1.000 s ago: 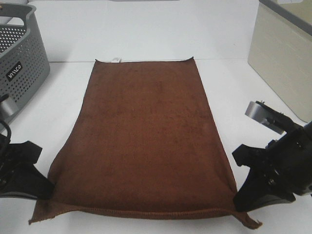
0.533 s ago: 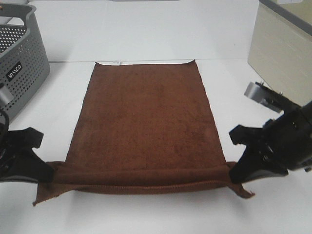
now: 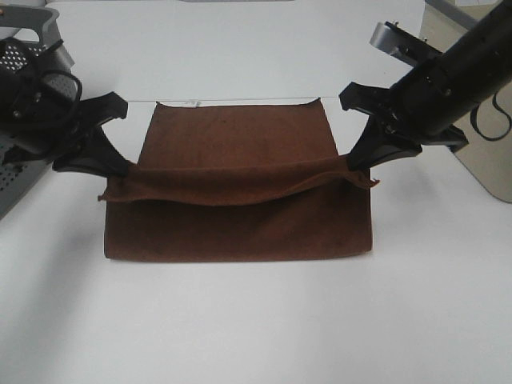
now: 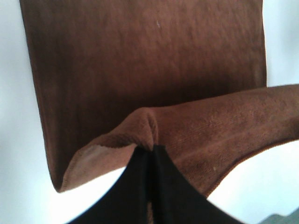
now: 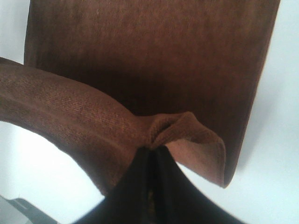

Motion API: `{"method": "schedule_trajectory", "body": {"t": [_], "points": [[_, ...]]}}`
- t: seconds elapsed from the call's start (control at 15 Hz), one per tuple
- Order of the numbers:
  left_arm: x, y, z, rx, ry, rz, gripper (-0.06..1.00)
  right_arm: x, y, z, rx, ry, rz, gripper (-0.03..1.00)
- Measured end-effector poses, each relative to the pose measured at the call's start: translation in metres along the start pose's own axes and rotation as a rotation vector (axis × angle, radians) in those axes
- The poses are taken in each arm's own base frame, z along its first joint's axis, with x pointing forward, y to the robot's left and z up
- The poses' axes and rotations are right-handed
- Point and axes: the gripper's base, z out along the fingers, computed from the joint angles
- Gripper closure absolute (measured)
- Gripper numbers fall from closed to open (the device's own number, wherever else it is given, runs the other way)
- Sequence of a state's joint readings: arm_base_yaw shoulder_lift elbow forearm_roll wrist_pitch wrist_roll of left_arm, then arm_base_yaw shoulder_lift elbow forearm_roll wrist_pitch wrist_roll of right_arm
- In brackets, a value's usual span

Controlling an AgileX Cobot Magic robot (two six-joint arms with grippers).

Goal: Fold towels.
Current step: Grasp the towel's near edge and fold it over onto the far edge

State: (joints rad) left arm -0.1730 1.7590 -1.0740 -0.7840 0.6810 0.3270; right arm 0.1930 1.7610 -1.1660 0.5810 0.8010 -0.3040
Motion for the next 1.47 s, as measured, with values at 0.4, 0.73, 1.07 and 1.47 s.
{"method": "schedule_trajectory", "body": {"t": [0.4, 0.73, 1.07, 1.47], "points": [[-0.066, 0.002, 0.025, -0.086, -0.118, 0.042, 0.94, -0.071, -0.005, 0.021, 0.039, -0.065, -0.042, 0.97], [-0.115, 0.012, 0.053, -0.134, -0.322, 0.085, 0.94, -0.131, -0.014, 0.05, 0.074, -0.174, -0.109, 0.97], [-0.15, 0.036, 0.109, -0.162, -0.427, 0.084, 0.94, -0.166, -0.037, 0.098, 0.135, -0.306, -0.148, 0.97], [-0.156, 0.036, 0.115, -0.17, -0.415, 0.179, 0.27, -0.164, -0.044, 0.112, 0.14, -0.292, -0.131, 0.26]]}}
